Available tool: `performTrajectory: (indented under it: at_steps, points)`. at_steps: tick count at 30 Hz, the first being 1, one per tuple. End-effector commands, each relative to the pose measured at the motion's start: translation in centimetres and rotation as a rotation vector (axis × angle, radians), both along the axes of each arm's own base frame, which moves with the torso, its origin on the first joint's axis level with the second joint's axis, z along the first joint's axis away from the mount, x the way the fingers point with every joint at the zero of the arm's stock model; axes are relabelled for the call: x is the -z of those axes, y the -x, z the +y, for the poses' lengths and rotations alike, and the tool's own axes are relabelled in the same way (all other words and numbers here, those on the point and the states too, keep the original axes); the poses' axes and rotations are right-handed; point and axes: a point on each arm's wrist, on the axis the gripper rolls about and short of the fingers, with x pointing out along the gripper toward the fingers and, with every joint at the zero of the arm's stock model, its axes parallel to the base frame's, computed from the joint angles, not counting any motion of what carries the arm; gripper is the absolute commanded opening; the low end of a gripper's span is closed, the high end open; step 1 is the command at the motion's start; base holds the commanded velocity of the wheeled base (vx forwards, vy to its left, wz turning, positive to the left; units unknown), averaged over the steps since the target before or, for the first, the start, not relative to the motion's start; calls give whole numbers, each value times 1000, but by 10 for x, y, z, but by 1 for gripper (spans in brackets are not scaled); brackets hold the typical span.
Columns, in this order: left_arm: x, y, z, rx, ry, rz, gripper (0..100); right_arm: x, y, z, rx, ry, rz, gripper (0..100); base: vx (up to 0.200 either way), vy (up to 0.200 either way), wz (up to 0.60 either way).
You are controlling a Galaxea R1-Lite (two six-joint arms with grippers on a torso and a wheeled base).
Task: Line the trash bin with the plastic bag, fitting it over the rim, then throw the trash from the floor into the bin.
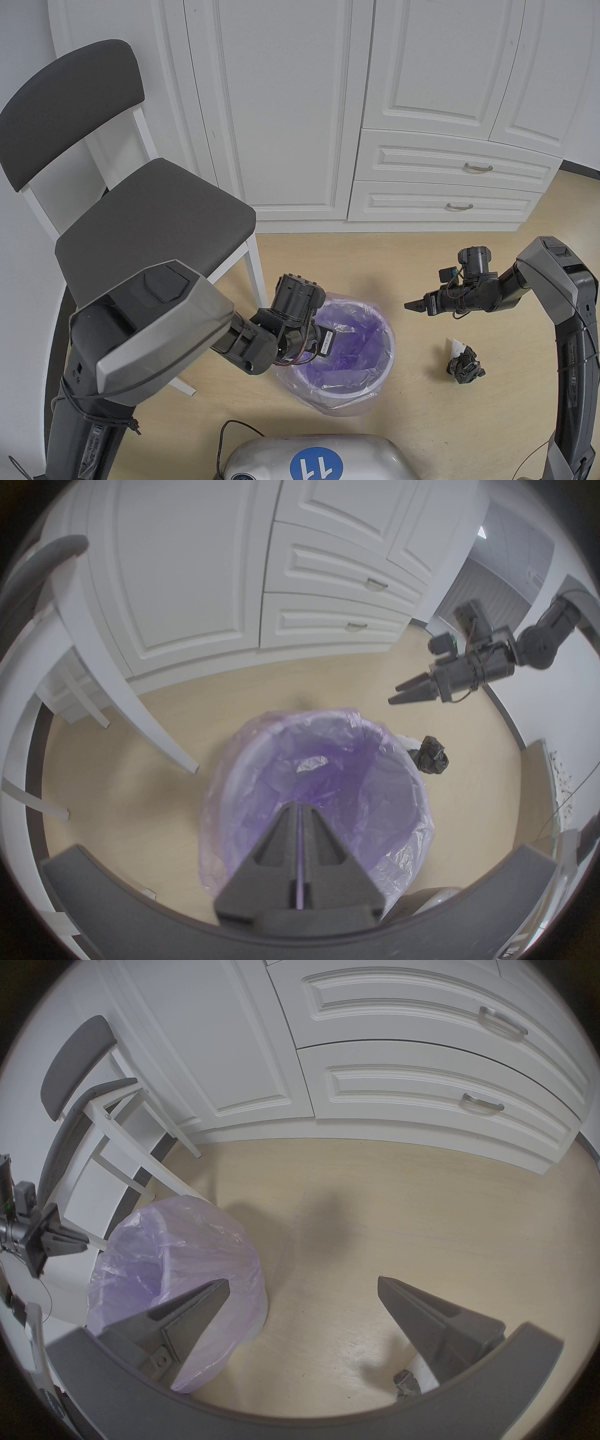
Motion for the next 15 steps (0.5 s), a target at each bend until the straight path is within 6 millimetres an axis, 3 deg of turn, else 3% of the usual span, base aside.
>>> performTrajectory:
  at_steps: [1, 15]
  points:
    - [27, 3, -20, 36, -35, 38, 0, 4, -1, 0, 1, 0, 5, 100, 0, 0, 0]
    - [48, -11, -54, 56, -75, 239, 0, 8, -1, -1, 1, 2, 10, 100, 0, 0, 0]
